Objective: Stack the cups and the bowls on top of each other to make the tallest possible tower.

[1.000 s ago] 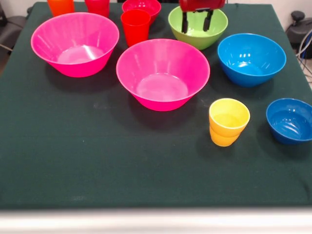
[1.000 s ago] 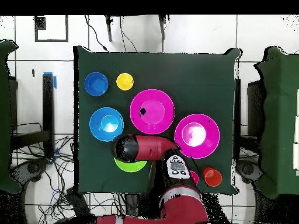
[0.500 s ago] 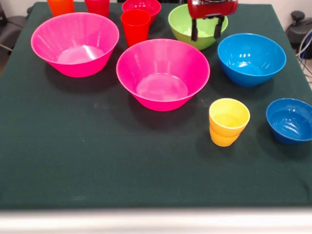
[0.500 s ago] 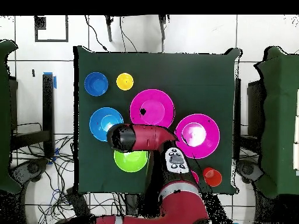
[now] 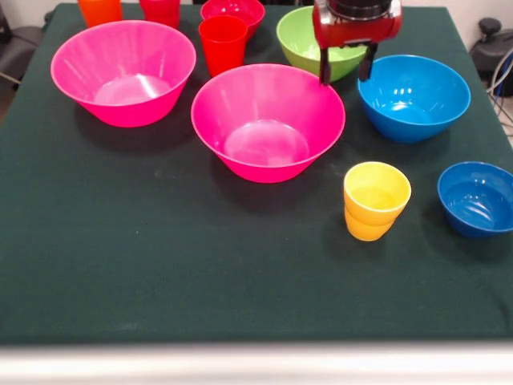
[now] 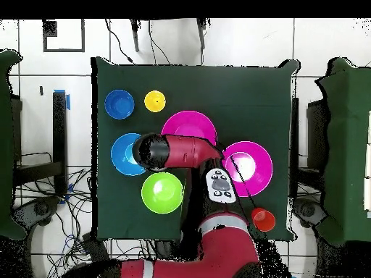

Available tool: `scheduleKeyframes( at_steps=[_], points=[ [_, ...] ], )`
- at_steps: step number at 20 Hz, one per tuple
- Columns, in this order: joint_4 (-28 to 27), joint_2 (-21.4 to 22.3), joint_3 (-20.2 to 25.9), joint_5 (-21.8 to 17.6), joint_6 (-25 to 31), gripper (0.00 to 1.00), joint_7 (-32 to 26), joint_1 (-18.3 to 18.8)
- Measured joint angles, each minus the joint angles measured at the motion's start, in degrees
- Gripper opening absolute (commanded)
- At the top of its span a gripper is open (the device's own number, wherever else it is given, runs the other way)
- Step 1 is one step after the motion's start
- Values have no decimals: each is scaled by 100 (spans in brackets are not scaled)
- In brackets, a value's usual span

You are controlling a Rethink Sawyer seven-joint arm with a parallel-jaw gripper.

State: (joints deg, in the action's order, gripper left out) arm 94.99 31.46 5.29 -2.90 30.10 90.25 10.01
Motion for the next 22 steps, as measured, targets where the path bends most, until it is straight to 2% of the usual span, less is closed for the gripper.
scheduleKeyframes(
  at_steps=[12, 22],
  points=[
    [-914, -600, -21, -4, 12, 100, 0, -20],
    [-1476, -1145, -201, -2, 39, 100, 0, -223]
  ],
)
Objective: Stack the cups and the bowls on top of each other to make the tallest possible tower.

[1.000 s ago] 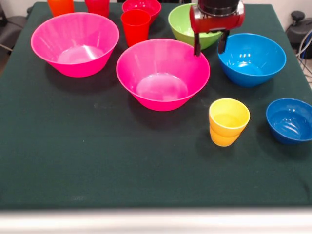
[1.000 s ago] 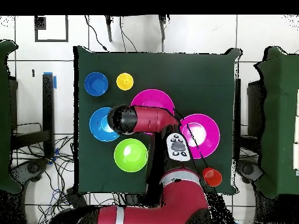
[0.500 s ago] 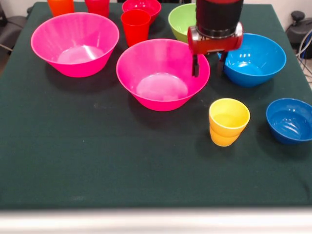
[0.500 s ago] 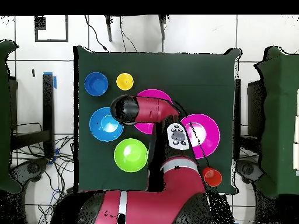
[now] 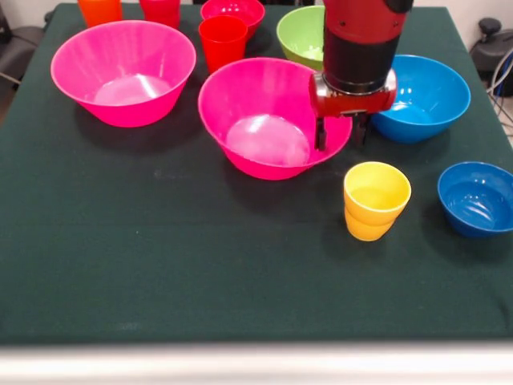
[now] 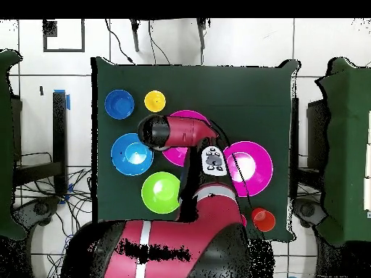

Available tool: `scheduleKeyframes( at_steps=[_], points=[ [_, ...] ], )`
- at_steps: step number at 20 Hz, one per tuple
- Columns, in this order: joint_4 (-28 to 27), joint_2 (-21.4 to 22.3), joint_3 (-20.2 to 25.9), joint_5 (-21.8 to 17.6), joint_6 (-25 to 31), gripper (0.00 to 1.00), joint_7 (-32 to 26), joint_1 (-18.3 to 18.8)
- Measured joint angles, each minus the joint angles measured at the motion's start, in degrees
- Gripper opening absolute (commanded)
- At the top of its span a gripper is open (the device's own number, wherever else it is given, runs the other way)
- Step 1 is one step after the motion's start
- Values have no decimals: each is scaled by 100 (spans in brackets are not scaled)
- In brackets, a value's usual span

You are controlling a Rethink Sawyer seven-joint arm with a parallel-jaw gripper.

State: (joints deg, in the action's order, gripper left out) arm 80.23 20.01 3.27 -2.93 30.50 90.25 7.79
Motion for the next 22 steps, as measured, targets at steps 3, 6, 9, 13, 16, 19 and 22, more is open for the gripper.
scheduleKeyframes(
  at_steps=[3, 6, 9, 13, 16, 19, 22],
  points=[
    [-166, -128, -89, 2, 4, 100, 0, -106],
    [-273, -169, -241, 5, 31, 0, 1, -228],
    [-286, -158, -289, 6, 57, 0, 8, -247],
    [-334, -75, -482, 19, 175, 0, 76, -268],
    [-377, -13, -569, 42, 204, 0, 131, -275],
    [-413, -8, -609, 58, 204, 0, 163, -275],
    [-424, -8, -626, 56, 204, 0, 184, -276]
  ],
)
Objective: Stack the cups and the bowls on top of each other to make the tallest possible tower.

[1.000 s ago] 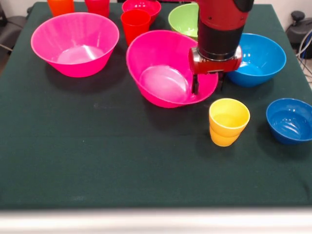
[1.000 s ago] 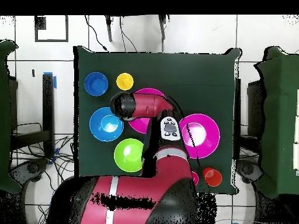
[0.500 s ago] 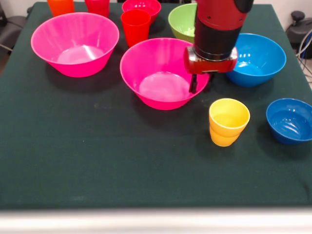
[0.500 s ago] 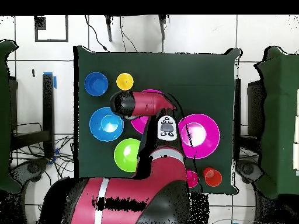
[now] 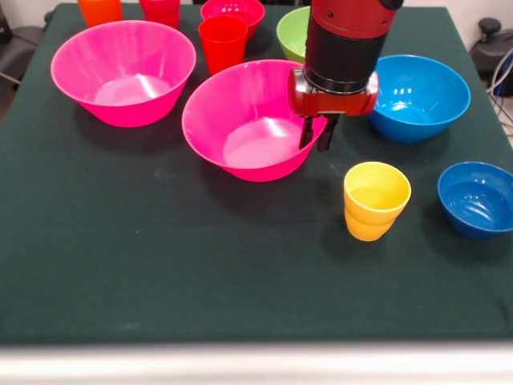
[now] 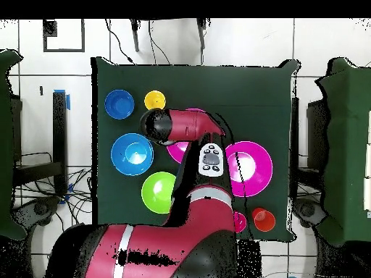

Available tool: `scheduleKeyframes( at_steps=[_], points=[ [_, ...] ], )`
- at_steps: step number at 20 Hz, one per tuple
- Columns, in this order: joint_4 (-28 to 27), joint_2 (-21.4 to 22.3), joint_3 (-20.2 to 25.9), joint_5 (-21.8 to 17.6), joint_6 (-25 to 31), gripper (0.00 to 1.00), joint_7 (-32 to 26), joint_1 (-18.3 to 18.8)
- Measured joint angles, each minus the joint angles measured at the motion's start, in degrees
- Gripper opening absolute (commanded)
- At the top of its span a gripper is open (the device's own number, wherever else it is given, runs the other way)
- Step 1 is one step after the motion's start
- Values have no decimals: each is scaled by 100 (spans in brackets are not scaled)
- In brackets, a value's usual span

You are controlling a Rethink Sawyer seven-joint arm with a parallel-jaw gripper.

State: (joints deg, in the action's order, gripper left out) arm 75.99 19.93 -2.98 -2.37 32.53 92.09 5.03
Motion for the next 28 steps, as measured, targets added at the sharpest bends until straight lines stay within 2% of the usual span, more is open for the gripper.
scheduleKeyframes(
  at_steps=[11, 28],
  points=[
    [-99, -16, -21, -19, 2, 0, 0, 2],
    [-1321, -571, -123, -34, 131, 0, 0, 36]
  ],
)
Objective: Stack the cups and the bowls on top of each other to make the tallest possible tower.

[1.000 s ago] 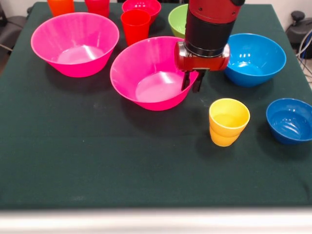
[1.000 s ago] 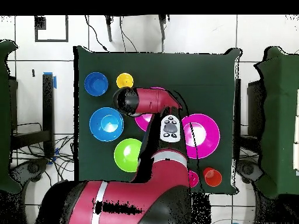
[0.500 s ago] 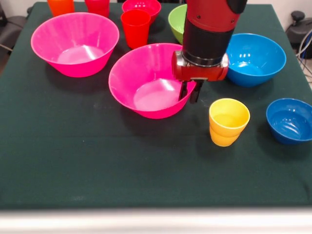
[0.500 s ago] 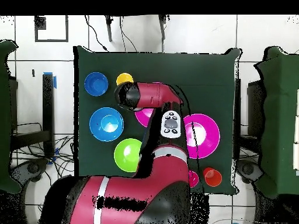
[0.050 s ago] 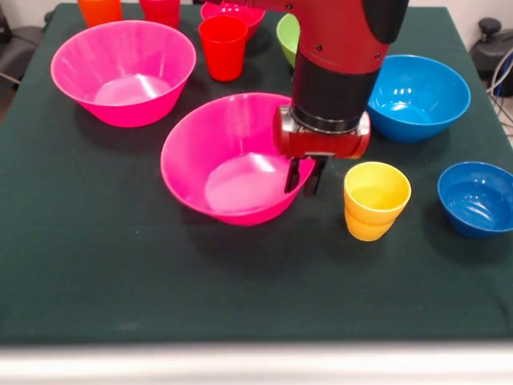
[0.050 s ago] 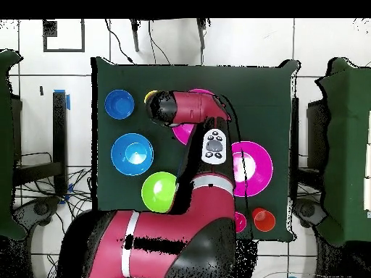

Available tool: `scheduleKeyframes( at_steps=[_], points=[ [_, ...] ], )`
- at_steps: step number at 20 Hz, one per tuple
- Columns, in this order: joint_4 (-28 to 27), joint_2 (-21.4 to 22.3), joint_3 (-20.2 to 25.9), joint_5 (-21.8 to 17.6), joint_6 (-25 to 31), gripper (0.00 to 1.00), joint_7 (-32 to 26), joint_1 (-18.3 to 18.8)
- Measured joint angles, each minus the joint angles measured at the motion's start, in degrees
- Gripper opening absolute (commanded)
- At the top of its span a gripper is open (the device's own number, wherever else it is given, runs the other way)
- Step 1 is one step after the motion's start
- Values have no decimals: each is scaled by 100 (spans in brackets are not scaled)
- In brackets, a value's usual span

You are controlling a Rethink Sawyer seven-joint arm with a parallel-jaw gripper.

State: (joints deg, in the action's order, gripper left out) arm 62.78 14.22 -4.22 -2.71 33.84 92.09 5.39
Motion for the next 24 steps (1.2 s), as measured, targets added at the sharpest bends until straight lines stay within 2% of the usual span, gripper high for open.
scheduleKeyframes(
  at_steps=[14, 15, 24],
  points=[
    [-1479, -760, -72, -311, 196, 0, 0, 129],
    [-1546, -800, -71, -311, 195, 100, 0, 143],
    [-1900, -1087, -70, -310, 270, 100, 0, 176]
  ],
)
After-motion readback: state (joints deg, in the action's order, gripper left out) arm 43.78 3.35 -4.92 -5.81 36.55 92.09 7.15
